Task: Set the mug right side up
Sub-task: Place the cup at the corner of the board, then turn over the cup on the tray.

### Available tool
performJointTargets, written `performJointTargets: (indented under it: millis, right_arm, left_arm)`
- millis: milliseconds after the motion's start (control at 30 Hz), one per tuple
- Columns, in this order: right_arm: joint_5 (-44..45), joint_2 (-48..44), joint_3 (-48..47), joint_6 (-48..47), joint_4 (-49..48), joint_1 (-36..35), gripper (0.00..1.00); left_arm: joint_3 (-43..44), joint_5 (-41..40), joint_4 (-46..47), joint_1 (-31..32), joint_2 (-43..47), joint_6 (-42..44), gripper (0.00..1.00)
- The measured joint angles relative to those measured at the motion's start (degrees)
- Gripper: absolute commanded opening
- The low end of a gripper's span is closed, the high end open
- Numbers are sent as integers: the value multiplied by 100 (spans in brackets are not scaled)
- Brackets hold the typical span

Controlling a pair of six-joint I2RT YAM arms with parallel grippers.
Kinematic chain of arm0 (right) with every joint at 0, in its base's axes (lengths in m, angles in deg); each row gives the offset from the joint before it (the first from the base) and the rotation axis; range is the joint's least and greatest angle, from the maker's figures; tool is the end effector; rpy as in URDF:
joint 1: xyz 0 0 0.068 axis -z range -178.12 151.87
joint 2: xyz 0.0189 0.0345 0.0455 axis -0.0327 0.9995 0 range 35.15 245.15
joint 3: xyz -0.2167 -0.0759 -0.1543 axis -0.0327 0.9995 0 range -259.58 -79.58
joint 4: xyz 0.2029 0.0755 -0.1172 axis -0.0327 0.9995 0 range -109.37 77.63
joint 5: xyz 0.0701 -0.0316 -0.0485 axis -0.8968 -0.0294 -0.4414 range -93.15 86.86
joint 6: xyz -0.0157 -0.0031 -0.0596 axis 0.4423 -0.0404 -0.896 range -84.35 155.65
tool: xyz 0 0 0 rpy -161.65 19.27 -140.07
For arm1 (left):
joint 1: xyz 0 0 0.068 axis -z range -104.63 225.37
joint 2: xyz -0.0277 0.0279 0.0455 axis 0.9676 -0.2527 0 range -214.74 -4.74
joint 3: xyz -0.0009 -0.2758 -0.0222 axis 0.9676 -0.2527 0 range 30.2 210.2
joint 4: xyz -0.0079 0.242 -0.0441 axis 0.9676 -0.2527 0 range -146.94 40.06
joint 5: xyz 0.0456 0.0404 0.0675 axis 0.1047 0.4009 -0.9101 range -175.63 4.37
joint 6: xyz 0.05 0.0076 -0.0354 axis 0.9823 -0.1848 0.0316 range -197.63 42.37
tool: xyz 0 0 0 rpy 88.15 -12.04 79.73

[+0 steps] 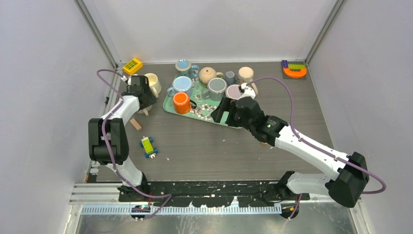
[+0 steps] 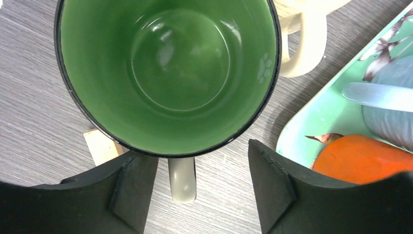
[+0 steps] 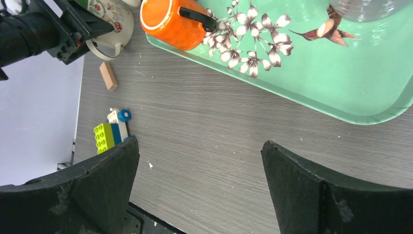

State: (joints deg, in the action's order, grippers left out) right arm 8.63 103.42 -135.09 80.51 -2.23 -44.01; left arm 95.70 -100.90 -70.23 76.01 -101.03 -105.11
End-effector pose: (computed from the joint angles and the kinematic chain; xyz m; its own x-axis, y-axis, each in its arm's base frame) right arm 0.1883 0.1805 0.3108 -0.6549 0.3166 -0.6862 -0.1661 0.8255 0.5394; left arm 0.3512 0.0082 0.2218 -0.6189 -0.4382 -0.6519 -0.4961 0.8615 -0.1081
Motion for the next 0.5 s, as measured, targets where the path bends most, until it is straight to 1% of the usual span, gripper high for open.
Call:
performJointTargets:
  millis: [200, 333, 400, 500]
  right_arm:
    - [-15, 116, -35, -291, 4, 55, 100]
    - [-317, 459, -131, -472, -52, 127, 100]
    - [-470, 664, -190, -549, -107, 164, 100]
    - [-730, 1080, -426, -697, -162, 221, 100]
  left_arm:
    - [44, 157, -396, 0, 378, -203, 87]
    - [-55, 363, -573, 2, 1067, -267, 97]
    - [-133, 498, -647, 55, 1458, -297, 99]
    - [-280, 691, -785, 205, 2002, -339, 100]
